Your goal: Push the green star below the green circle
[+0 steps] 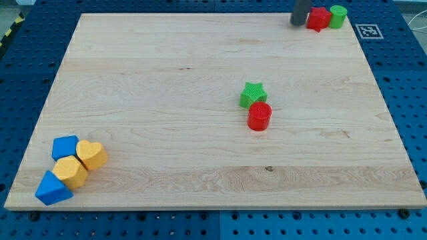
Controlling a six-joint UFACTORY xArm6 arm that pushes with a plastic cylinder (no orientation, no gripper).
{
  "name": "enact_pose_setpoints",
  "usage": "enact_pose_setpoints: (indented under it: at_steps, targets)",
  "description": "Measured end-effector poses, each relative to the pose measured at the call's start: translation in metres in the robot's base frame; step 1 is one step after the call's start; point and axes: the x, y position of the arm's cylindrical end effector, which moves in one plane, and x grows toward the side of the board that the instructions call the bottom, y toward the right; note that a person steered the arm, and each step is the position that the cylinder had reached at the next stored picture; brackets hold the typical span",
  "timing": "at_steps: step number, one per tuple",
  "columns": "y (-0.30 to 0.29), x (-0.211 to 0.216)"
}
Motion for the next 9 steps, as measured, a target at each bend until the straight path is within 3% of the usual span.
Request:
enact_pose_setpoints:
  at_steps: [2,4,7,9]
  targets:
    - [-0.127,0.099]
    - [-0.128,0.214]
    - [-0.070,0.206]
    - [-0.055,0.160]
